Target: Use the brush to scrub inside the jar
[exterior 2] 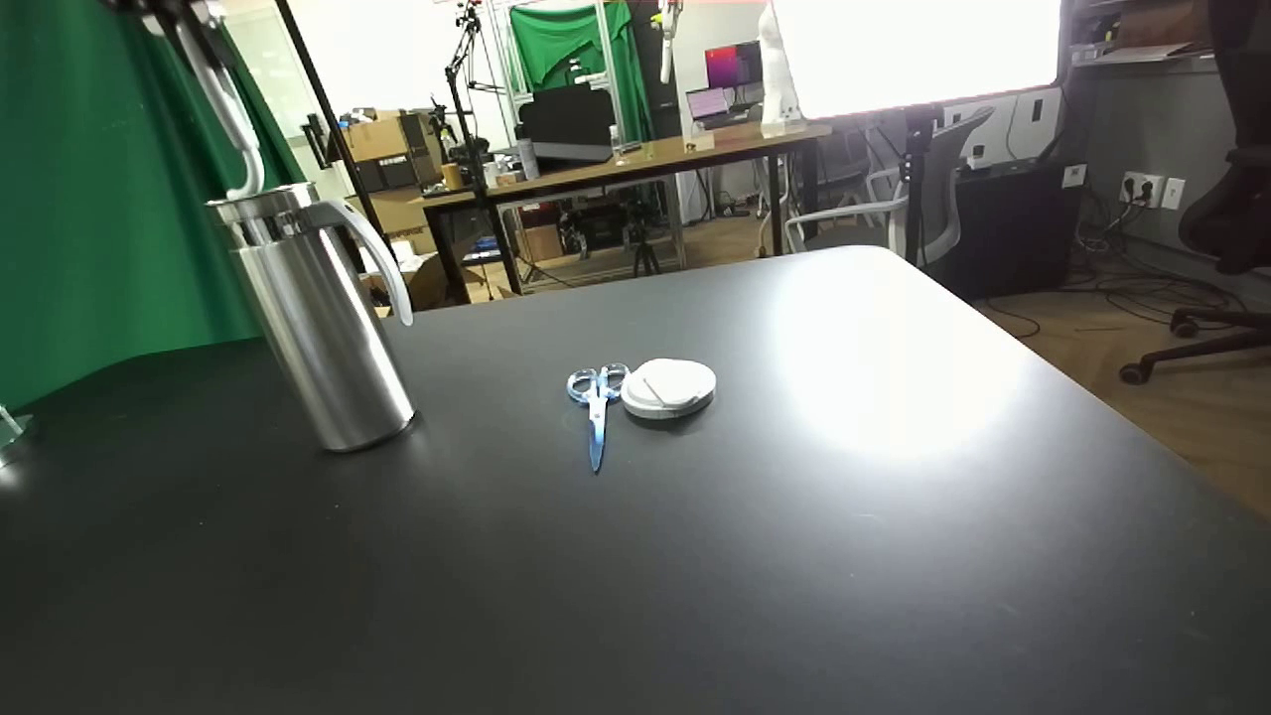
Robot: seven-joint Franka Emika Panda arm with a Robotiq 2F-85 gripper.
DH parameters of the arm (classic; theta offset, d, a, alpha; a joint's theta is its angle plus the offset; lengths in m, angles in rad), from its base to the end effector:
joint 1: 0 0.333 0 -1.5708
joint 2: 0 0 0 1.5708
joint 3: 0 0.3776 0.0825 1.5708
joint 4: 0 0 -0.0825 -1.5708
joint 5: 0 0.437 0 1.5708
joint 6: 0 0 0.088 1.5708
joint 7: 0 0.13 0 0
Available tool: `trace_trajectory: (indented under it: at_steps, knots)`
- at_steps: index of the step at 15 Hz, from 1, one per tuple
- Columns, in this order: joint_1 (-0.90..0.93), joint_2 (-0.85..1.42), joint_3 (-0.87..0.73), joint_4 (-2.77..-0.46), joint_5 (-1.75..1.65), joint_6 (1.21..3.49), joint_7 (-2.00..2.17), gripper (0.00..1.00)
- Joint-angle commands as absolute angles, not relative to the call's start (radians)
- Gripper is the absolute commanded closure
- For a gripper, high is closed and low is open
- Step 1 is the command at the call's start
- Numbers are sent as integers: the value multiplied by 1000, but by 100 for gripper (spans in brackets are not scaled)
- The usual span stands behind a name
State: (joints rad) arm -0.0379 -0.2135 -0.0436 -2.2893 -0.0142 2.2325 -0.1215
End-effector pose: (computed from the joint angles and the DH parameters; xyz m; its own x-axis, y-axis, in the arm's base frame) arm 0.5284 -0.0445 0.4655 0.9868 0.0492 0.1543 0.0464 -0.9987 0.0221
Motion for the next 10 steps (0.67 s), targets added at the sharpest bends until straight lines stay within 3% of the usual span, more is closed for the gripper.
trace_trajectory:
  at_steps: [1, 10]
  knots:
    - [-46, -133, -55, -2295, -16, 2269, -103, 96]
    - [-42, -175, -49, -2272, -3, 2239, -108, 96]
